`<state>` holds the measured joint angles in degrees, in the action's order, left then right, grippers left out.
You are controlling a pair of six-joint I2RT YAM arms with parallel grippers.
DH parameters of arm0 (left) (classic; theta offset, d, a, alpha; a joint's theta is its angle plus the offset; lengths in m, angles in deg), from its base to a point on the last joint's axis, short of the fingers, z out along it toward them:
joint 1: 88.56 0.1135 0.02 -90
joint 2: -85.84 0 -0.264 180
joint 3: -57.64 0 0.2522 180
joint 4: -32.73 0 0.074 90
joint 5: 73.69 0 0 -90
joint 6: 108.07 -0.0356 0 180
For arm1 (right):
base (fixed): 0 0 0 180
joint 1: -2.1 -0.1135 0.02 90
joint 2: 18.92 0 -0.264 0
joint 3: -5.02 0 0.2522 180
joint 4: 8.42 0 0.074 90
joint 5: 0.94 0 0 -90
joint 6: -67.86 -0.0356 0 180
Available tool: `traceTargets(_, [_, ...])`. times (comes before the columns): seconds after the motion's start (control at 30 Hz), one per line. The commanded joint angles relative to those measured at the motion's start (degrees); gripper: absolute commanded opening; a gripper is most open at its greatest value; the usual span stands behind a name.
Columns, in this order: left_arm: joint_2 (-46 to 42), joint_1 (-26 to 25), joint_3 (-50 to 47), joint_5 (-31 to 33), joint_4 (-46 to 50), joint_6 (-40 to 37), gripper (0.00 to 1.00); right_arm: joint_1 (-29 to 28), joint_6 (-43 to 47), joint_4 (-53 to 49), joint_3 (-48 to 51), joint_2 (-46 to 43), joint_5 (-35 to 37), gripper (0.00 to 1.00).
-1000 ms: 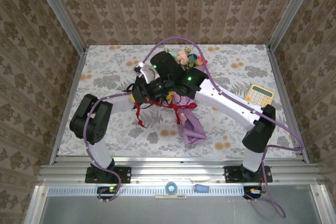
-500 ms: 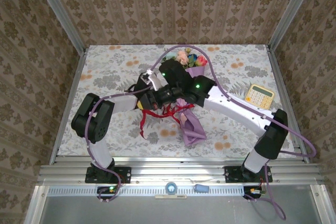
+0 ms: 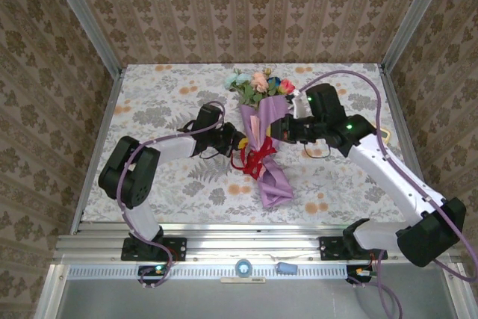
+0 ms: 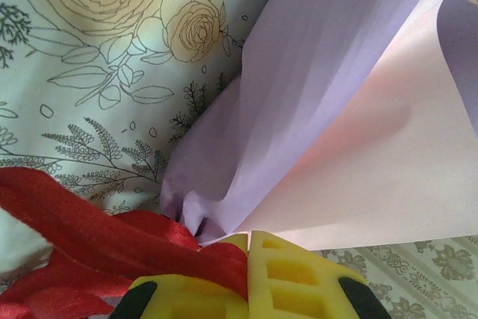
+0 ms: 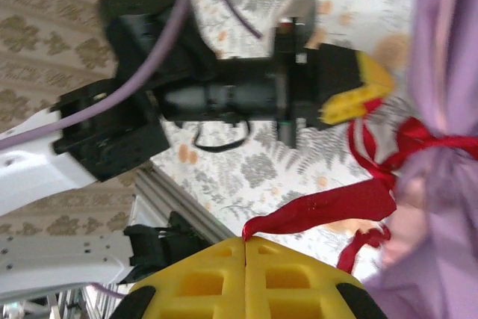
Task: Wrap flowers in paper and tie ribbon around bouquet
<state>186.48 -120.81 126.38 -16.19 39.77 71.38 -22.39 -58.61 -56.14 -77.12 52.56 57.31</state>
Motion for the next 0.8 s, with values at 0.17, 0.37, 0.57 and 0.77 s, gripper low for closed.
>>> traceTargets(0.17, [-2.73, -1.84, 3.32, 2.2, 3.16, -0.85, 0.0, 12.07, 5.61, -17.83, -0.29, -0.69, 1.44, 0.0])
traceTargets(0.37, [-3.12, -3.06, 4.01, 2.79, 3.82, -0.53, 0.0, 14.51, 8.54, -22.53, -3.54, 0.97, 6.21, 0.0])
traceTargets(0.57, [-3.4, -3.7, 4.87, 3.47, 4.85, -0.57, 0.0, 15.79, 15.65, -29.3, -8.94, 4.53, 15.66, 0.0])
traceTargets(0.77, [-3.33, -4.14, 6.21, 3.63, 5.74, -0.44, 0.0, 15.88, 19.63, -29.06, -9.86, 7.87, 21.73, 0.0])
